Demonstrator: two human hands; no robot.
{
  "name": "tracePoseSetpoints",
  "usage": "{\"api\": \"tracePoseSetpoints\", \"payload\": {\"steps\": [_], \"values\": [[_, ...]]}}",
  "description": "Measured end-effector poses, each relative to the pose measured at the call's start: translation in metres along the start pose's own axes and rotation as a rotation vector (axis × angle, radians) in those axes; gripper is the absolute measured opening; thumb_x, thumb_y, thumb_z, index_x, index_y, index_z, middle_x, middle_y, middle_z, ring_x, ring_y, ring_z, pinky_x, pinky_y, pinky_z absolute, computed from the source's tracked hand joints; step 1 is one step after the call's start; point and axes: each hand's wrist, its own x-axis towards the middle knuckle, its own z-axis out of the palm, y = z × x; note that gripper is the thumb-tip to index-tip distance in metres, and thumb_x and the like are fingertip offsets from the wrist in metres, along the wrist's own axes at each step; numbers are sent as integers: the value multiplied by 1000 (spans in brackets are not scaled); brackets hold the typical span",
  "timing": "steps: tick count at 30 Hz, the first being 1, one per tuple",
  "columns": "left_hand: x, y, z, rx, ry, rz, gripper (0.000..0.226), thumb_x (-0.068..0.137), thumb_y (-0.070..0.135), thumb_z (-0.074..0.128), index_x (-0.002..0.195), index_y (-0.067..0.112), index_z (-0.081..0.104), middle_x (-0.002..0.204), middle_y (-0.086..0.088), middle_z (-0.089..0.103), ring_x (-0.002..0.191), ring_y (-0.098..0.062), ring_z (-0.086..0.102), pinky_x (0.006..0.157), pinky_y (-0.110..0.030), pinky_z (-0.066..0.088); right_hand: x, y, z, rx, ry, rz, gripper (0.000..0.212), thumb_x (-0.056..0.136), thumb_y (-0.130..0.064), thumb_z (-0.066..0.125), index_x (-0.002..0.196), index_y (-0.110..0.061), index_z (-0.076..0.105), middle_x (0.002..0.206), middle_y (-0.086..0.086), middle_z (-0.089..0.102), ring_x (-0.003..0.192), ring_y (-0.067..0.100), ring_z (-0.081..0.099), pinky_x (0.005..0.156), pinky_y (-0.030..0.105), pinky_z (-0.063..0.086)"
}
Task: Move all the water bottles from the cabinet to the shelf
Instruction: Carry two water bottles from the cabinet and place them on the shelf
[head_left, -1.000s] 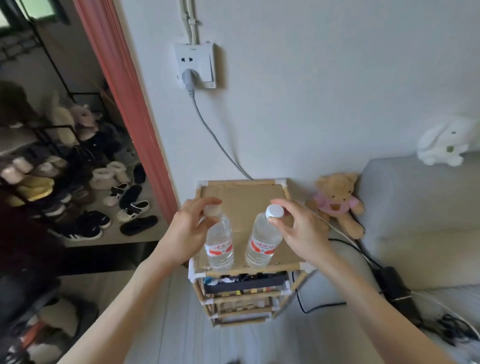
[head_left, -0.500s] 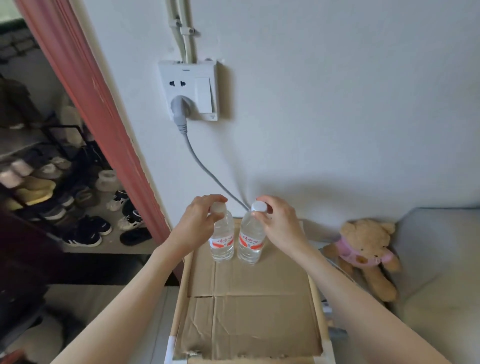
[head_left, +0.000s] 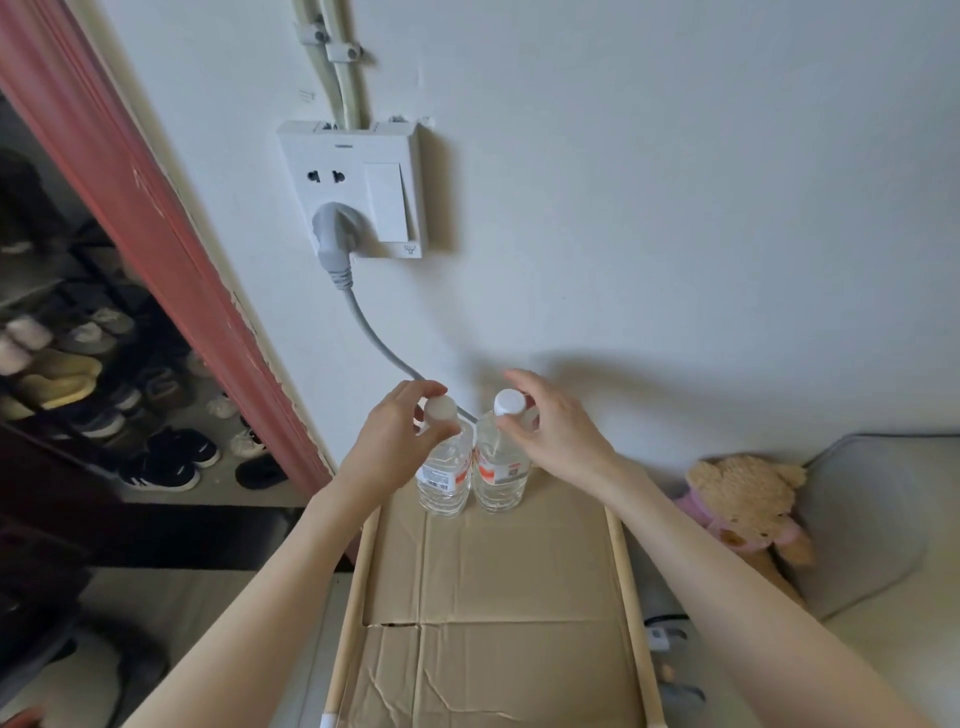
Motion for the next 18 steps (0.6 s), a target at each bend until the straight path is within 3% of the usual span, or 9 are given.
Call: {"api": "tracePoseSetpoints", "payload": {"steps": [4,7,12,16,18], "values": [[-1,-7,-9,9,-101,106,41,84,5,57,123,17,51,112,-1,57,90,-16,53,74,-17,43,-3,-4,-9,-5,-72,12,33,90,-14,50,123,-20,53,120,4,55,98,21,55,90,34,44],[1,-7,-8,-56,-26,37,33,80,6,62,111,17,61,105,-1,62,82,-12,54,76,-24,43,1,-8,-8,-42,-32,53,27,86,-20,58,112,-16,56,112,5,58,92,20,56,84,32,44],[-2,-9,5,-74,142,-43,23,73,19,71,90,16,56,93,3,56,80,-2,51,65,-11,38,1,-11,7,-165,164,146,41,75,-37,69,96,-8,48,95,9,59,85,28,54,69,36,40],[-6,-11,4,-132,56,6,33,77,16,69,106,12,54,108,2,56,93,-12,54,77,-24,44,-3,-5,6,-70,62,87,43,80,-31,65,115,-13,48,114,5,58,100,23,54,81,29,39],[-8,-13,0,-126,5,44,38,81,9,63,117,13,52,113,4,55,96,-10,53,79,-21,44,-5,-2,2,-73,-6,19,42,86,-20,58,125,-17,46,124,5,55,105,22,54,85,24,37]]}}
